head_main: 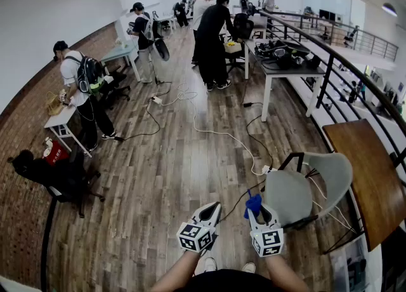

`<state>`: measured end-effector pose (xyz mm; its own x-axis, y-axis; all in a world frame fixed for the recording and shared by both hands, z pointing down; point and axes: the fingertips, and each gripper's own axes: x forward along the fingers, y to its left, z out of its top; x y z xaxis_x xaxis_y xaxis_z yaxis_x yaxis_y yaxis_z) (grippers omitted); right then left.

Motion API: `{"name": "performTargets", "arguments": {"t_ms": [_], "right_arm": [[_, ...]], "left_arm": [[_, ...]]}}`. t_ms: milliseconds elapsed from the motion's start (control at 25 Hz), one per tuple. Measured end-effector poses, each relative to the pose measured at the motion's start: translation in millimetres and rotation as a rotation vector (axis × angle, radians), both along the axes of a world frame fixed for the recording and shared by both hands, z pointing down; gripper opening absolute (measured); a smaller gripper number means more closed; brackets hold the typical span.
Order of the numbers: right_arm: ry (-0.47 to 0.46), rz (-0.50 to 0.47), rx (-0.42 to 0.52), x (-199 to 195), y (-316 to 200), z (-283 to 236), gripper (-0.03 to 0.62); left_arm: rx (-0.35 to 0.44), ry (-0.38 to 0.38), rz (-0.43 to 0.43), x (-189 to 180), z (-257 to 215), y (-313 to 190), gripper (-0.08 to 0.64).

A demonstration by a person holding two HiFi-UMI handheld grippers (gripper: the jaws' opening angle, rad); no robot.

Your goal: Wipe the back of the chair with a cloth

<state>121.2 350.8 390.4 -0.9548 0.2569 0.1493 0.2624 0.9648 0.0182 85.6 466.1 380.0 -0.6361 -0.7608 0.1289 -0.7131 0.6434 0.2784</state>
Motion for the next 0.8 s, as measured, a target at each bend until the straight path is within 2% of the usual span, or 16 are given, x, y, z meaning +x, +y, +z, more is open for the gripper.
{"name": "performTargets", "arguments": {"t_ms": [400, 680, 800], "right_arm": [[0.02, -0.005, -0.012, -0.6, -3.0, 1.6, 0.117], [-0.006, 0.03, -0.038, -0.5, -14.8, -1.7, 0.117], [-0.009, 0.015, -0.03, -2.6, -8.1, -2.4, 0.117]], "left_arm": [[0.004, 0.014, 0.04, 2.2, -0.4, -14.2, -0.002], [-0.006, 0.021, 0.05, 1.5, 4.9, -20.6, -0.002], [-0.006, 0.018, 0.048, -2.4, 5.9, -16.6, -0.002]]}}
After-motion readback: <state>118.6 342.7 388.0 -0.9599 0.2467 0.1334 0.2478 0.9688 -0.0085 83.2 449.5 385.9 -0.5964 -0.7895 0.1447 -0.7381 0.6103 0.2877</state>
